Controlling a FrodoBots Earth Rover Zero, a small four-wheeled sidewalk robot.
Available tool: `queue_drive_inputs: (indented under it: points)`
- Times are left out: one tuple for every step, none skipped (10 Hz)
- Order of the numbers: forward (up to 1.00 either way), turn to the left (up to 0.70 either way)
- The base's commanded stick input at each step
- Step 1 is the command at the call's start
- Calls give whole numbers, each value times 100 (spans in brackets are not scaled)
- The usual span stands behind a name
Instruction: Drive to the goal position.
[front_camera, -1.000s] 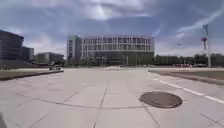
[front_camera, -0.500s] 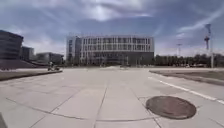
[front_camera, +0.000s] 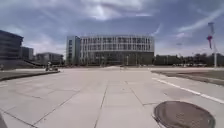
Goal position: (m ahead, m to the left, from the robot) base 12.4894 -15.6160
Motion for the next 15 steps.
queue_drive_inputs:
  points:
    - [70,0]
    - [70,0]
    - [70,0]
    - [70,0]
    - [70,0]
    - [70,0]
    - [70,0]
    - [70,0]
    - [70,-2]
    - [70,-6]
    - [70,-10]
    - [70,-13]
    - [70,-14]
    - [70,-14]
    - [70,-12]
